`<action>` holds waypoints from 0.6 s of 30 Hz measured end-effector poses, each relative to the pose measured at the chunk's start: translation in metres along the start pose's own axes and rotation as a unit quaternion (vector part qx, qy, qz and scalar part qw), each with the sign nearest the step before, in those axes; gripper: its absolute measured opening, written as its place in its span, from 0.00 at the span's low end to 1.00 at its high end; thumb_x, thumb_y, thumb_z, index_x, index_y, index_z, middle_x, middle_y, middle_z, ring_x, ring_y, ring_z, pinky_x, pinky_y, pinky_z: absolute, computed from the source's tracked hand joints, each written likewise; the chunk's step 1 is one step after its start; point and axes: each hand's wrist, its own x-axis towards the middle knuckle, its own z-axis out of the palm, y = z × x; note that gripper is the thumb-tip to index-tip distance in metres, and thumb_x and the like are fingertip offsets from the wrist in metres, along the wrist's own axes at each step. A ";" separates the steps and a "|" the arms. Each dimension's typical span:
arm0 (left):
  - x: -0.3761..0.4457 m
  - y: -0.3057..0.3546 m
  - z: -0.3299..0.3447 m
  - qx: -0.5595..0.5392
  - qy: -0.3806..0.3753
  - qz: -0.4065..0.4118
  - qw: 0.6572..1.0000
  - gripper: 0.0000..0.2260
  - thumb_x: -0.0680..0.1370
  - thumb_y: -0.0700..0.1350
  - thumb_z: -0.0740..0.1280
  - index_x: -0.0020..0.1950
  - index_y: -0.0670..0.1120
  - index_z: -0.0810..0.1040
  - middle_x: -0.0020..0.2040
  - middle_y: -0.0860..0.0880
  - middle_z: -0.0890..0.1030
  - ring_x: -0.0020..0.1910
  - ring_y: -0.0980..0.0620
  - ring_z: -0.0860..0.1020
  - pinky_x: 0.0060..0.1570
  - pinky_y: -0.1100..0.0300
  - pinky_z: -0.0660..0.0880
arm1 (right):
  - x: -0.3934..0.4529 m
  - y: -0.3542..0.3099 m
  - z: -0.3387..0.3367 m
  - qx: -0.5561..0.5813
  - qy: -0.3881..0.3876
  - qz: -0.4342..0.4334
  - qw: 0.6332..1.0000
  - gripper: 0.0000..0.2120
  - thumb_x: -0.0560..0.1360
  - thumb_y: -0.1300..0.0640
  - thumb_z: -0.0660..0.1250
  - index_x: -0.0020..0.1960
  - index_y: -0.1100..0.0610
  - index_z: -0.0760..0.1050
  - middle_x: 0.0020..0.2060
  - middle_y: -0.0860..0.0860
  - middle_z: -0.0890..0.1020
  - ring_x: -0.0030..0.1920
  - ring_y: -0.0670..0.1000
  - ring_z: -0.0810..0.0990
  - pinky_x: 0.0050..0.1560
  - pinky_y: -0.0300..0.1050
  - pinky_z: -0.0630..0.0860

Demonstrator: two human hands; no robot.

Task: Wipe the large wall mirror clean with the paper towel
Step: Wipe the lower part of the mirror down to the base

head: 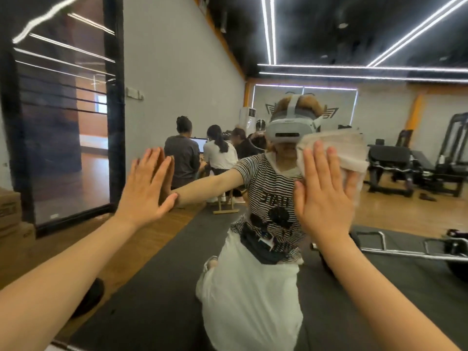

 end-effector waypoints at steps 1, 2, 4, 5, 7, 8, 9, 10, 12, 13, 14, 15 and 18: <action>0.000 0.000 0.007 -0.010 0.017 0.000 1.000 0.35 0.75 0.58 0.56 0.78 0.42 0.53 0.77 0.38 0.54 0.78 0.52 0.38 0.75 0.51 0.39 | 0.000 0.000 -0.001 -0.012 0.004 -0.001 1.000 0.27 0.79 0.51 0.55 0.77 0.57 0.59 0.74 0.56 0.65 0.75 0.54 0.57 0.74 0.55 0.42; -0.001 0.001 0.013 -0.019 0.034 -0.001 0.999 0.35 0.75 0.57 0.56 0.78 0.42 0.53 0.77 0.38 0.54 0.78 0.50 0.39 0.75 0.50 0.38 | 0.000 0.000 -0.001 -0.022 0.006 -0.001 1.000 0.26 0.80 0.51 0.55 0.76 0.57 0.60 0.74 0.57 0.65 0.75 0.55 0.58 0.74 0.54 0.43; -0.001 -0.001 0.022 -0.035 0.057 0.003 0.998 0.35 0.74 0.57 0.56 0.78 0.44 0.53 0.78 0.39 0.54 0.78 0.49 0.40 0.75 0.49 0.37 | 0.002 0.000 -0.002 -0.023 -0.001 -0.003 1.000 0.26 0.80 0.50 0.53 0.76 0.57 0.61 0.74 0.57 0.66 0.75 0.55 0.58 0.74 0.52 0.42; -0.001 -0.003 0.024 -0.041 0.067 0.008 0.997 0.35 0.74 0.57 0.56 0.79 0.44 0.53 0.78 0.39 0.54 0.78 0.49 0.40 0.75 0.49 0.37 | 0.003 -0.001 -0.003 -0.021 -0.002 0.002 1.000 0.26 0.80 0.49 0.53 0.76 0.57 0.61 0.74 0.57 0.66 0.75 0.55 0.58 0.74 0.50 0.42; 0.001 -0.005 0.026 -0.057 0.090 0.017 0.994 0.35 0.74 0.57 0.56 0.79 0.44 0.54 0.78 0.39 0.54 0.78 0.49 0.40 0.75 0.48 0.38 | 0.004 -0.004 -0.005 -0.023 0.003 0.018 1.000 0.27 0.79 0.50 0.53 0.76 0.57 0.61 0.73 0.56 0.65 0.74 0.55 0.59 0.74 0.49 0.44; 0.001 -0.005 0.025 -0.067 0.093 0.022 0.993 0.36 0.74 0.57 0.56 0.79 0.45 0.53 0.78 0.39 0.55 0.78 0.49 0.40 0.75 0.47 0.39 | 0.004 -0.005 -0.006 -0.022 0.000 0.030 0.999 0.27 0.78 0.51 0.53 0.75 0.58 0.62 0.73 0.57 0.65 0.75 0.55 0.58 0.74 0.50 0.45; -0.001 -0.003 0.024 -0.078 0.092 0.026 0.992 0.36 0.75 0.57 0.56 0.80 0.46 0.50 0.78 0.40 0.54 0.78 0.48 0.41 0.75 0.46 0.40 | 0.002 -0.007 -0.007 -0.016 -0.006 0.047 0.999 0.27 0.78 0.51 0.54 0.75 0.59 0.62 0.73 0.57 0.65 0.75 0.55 0.57 0.74 0.51 0.46; -0.004 0.001 0.024 -0.080 0.095 0.029 0.992 0.37 0.75 0.57 0.56 0.80 0.47 0.47 0.78 0.40 0.54 0.78 0.47 0.41 0.74 0.44 0.41 | 0.001 -0.010 -0.008 -0.011 -0.010 0.060 0.998 0.27 0.78 0.52 0.54 0.75 0.59 0.61 0.73 0.58 0.65 0.76 0.53 0.55 0.73 0.53 0.48; -0.002 -0.003 0.024 -0.089 0.070 0.039 0.993 0.37 0.76 0.57 0.55 0.80 0.48 0.43 0.78 0.41 0.51 0.78 0.46 0.41 0.74 0.42 0.43 | 0.004 -0.019 -0.008 -0.009 -0.042 0.095 0.995 0.27 0.79 0.52 0.54 0.76 0.59 0.59 0.73 0.60 0.64 0.77 0.50 0.51 0.71 0.57 0.53; -0.003 -0.003 0.025 -0.089 0.066 0.046 0.993 0.36 0.76 0.57 0.55 0.80 0.48 0.43 0.79 0.42 0.48 0.78 0.44 0.42 0.73 0.41 0.43 | 0.002 -0.023 -0.010 -0.016 -0.045 0.104 0.993 0.27 0.79 0.52 0.54 0.76 0.59 0.58 0.73 0.61 0.65 0.78 0.51 0.51 0.70 0.57 0.54; -0.003 -0.004 0.026 -0.086 0.066 0.050 0.993 0.36 0.77 0.57 0.55 0.80 0.47 0.43 0.80 0.43 0.44 0.78 0.43 0.43 0.73 0.40 0.44 | 0.001 -0.024 -0.010 -0.022 -0.047 0.111 0.992 0.26 0.79 0.52 0.53 0.76 0.60 0.58 0.73 0.62 0.65 0.77 0.52 0.52 0.71 0.57 0.54; -0.004 -0.004 0.026 -0.079 0.070 0.052 0.993 0.36 0.77 0.57 0.55 0.80 0.47 0.44 0.80 0.44 0.41 0.78 0.42 0.45 0.73 0.40 0.44 | 0.001 -0.025 -0.009 -0.026 -0.051 0.110 0.992 0.26 0.80 0.52 0.53 0.75 0.60 0.58 0.73 0.62 0.64 0.78 0.53 0.52 0.72 0.55 0.52; -0.006 -0.004 0.027 -0.078 0.086 0.050 0.992 0.36 0.77 0.57 0.55 0.80 0.46 0.45 0.80 0.45 0.41 0.78 0.43 0.43 0.73 0.40 0.44 | 0.007 -0.023 -0.012 -0.012 -0.066 0.097 0.993 0.26 0.80 0.51 0.52 0.76 0.59 0.57 0.75 0.56 0.60 0.78 0.53 0.51 0.74 0.46 0.45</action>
